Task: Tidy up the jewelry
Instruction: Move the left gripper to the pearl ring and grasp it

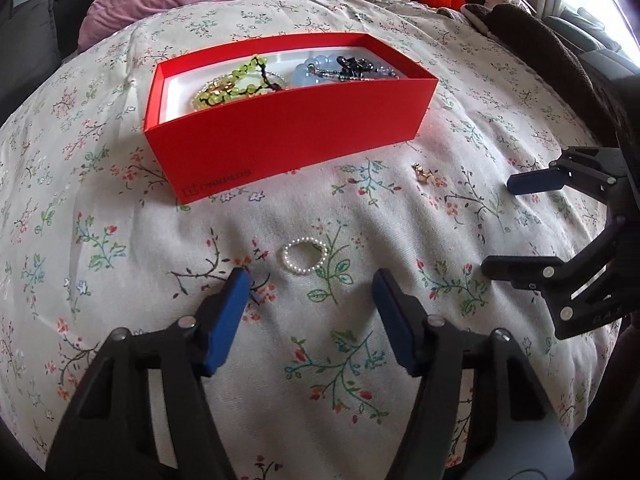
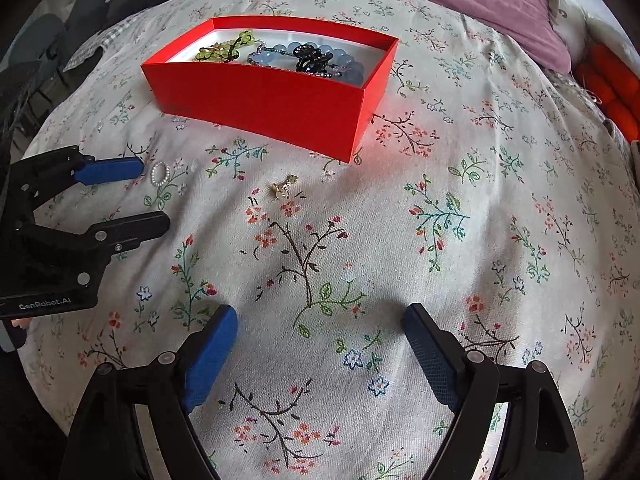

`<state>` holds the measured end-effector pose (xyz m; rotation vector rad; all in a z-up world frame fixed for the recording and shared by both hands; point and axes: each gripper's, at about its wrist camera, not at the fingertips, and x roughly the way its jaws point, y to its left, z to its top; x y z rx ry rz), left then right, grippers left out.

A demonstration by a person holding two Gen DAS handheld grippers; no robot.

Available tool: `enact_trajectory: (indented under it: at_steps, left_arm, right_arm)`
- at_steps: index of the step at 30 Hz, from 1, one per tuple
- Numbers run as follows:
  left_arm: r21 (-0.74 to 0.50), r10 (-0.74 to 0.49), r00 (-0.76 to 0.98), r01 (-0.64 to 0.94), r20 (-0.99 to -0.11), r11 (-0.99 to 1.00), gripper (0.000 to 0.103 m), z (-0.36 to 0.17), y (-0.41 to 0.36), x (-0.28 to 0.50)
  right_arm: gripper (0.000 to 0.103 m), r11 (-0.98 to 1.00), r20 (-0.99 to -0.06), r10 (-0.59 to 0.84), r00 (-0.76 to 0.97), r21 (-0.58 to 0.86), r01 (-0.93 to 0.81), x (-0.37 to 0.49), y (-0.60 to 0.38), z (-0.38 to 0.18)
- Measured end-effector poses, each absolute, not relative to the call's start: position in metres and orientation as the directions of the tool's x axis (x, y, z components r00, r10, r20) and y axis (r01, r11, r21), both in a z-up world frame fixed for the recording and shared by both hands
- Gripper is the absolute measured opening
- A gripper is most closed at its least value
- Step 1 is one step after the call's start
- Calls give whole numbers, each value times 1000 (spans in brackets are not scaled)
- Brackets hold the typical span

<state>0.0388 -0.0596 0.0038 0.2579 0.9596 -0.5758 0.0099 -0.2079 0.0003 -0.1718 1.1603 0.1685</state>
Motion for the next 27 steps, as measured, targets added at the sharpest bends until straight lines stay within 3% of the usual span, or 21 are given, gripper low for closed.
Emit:
enact_trajectory:
  at_steps: [6, 11, 20, 27]
  left_arm:
    - [-42, -356, 455, 568, -816, 822, 54, 3, -62, 39]
    - [-34, -353, 462, 568, -813, 822, 36, 3, -64, 39]
    - [-26, -346, 459, 573, -818, 819, 8, 4, -67, 39]
    - [-37, -332, 448, 551, -830, 834, 6, 7, -60, 39]
  right_arm:
    - [88, 976, -912, 49, 407, -43, -214, 9, -208, -1]
    - [95, 975, -901, 52, 431, -49, -218, 13, -212, -4]
    - [95, 976, -894, 62, 444, -39, -214, 19, -214, -6]
    - [95, 977, -886, 67, 458, -34, -209, 24, -212, -5]
